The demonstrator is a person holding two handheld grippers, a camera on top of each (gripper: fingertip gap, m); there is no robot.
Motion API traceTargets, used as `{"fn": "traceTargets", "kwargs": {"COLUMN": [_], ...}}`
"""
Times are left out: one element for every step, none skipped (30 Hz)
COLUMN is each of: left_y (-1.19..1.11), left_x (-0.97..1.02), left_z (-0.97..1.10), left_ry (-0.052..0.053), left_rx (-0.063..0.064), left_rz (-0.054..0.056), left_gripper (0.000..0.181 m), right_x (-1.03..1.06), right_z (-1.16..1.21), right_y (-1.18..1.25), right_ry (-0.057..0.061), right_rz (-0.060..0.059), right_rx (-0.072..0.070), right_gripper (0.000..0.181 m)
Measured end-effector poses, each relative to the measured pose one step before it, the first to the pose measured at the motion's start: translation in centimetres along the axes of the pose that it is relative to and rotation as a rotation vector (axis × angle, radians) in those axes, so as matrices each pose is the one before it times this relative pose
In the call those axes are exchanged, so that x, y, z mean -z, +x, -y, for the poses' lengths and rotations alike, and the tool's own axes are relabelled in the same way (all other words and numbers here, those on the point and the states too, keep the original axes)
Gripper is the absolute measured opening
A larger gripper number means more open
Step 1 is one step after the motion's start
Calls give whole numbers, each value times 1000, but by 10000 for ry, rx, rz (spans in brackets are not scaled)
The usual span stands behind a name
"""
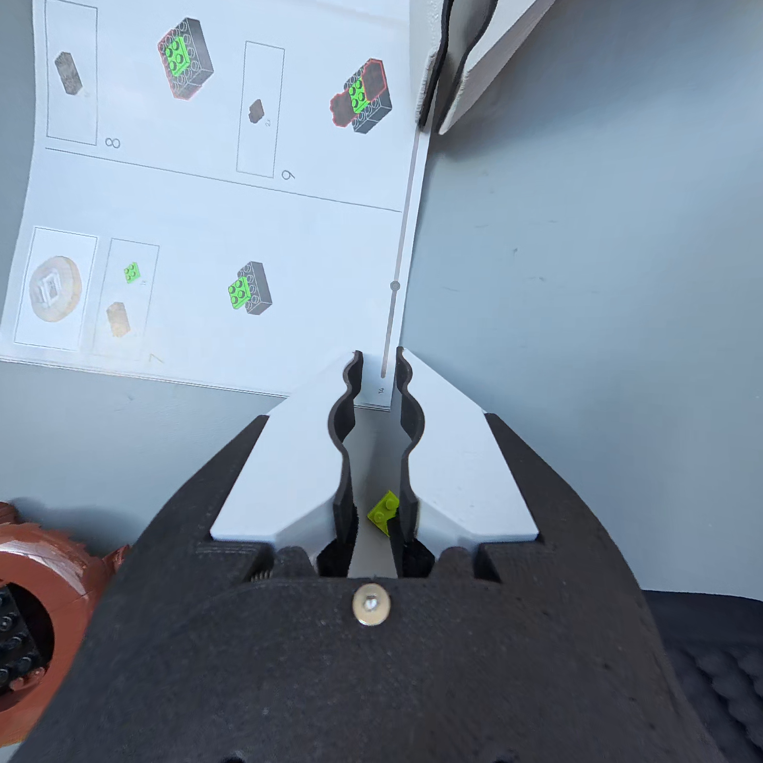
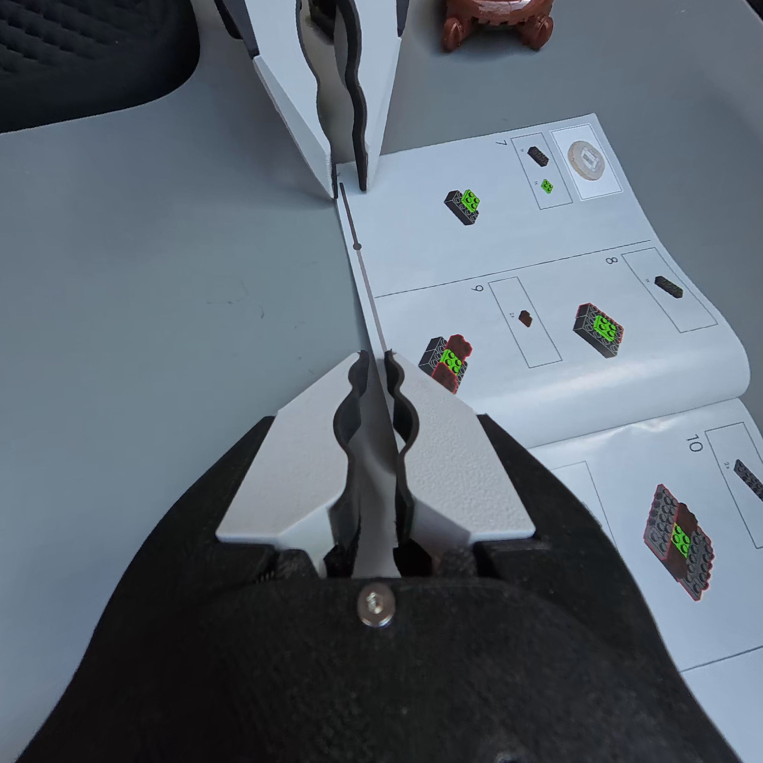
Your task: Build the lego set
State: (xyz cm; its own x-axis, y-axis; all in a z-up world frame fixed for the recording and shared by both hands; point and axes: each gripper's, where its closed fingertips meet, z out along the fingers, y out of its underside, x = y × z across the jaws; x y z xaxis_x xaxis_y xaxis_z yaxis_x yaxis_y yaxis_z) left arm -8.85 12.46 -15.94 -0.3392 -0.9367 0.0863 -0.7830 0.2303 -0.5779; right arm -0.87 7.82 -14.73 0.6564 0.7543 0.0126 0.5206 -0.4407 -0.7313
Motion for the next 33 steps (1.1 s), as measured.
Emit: {"fn": "traceTargets", "kwargs": {"left_y": [-2,20,4,2,1,-8,-12,-12,-27,-5,-4,2,0,-25,-33,-25,-11,-29,-39,0,-32,-75,-125,-68,-10,-2,-18,-47,-130,-174,-60,63,34], "left_x": [13,11,18,9,10,7,0,-5,4,20,7,9,4,-5,-5,5,3,-9,-6,-3,-2,0,-3,-1,4,1,5,30,110,190,275,340,455], "left_z": [4,1,-8,9,16,5,25,29,10,10,5,4,5,1,11,-2,2,3,13,8,-2,0,-33,-11,-2,-1,1,-24,-20,32,41,18,-32], "left_ry": [2,-10,-15,-14,-16,-21,-11,4,4,3,5,5,-1,-3,-8,-16,-13,-9,-3,-7,-2,7,2,9,6,-1,-6,-13,-2,47,91,102,96], "left_rx": [41,33,25,33,45,40,52,67,82,83,65,41,8,-10,-6,0,-1,0,8,16,14,13,11,20,31,29,19,-13,-36,-43,-44,-33,-8], "left_rz": [-74,-84,-82,-82,-100,-97,-97,-102,-102,-113,-102,-79,-51,-13,6,-3,-13,-1,-12,-36,-26,0,36,-7,-44,-47,-25,19,87,141,82,22,92], "left_gripper": [14,14,14,13,13,13,12,12,11,11,11,11,11,11,11,10,10,10,10,10,10,9,6,5,4,4,4,5,7,13,17,20,21], "right_x": [-50,-54,-66,-119,-210,-348,-503,-628,-691,-678,-612,-567,-516,-490,-482,-478,-445,-381,-308,-246,-208,-175,-133,-46,10,29,24,-3,-2,45,45,61,77], "right_z": [205,210,216,299,480,692,734,619,487,476,508,435,353,303,180,14,-101,-150,-29,75,46,-1,-90,-12,-5,-31,-115,-186,-147,16,-56,-12,-13], "right_y": [-116,-66,-6,-25,-126,-214,-340,-265,-47,175,202,-26,-130,-157,-221,-322,-257,17,184,59,-118,-77,169,65,15,-10,0,-39,-64,-60,-18,-21,30], "right_ry": [81,64,58,82,153,246,224,118,14,2,42,32,23,42,13,-41,-110,-140,-48,4,-31,-67,-82,-15,-7,-19,-48,-75,-54,32,-19,11,-3], "right_rz": [24,-18,-57,-58,-19,-3,35,-32,-195,-344,-366,-182,-63,12,101,176,117,-86,-215,-114,27,19,-122,-56,-10,8,7,20,46,35,20,16,-12], "right_rx": [48,52,65,90,124,134,156,193,249,313,332,278,152,-7,-151,-163,-96,-3,50,22,-45,-89,-50,-4,-22,-20,0,6,8,-15,-3,21,21], "right_gripper": [12,15,17,20,22,24,25,25,25,25,25,26,25,25,25,25,24,23,20,16,13,13,13,13,13,12,11,10,9,9,9,9,9]}}
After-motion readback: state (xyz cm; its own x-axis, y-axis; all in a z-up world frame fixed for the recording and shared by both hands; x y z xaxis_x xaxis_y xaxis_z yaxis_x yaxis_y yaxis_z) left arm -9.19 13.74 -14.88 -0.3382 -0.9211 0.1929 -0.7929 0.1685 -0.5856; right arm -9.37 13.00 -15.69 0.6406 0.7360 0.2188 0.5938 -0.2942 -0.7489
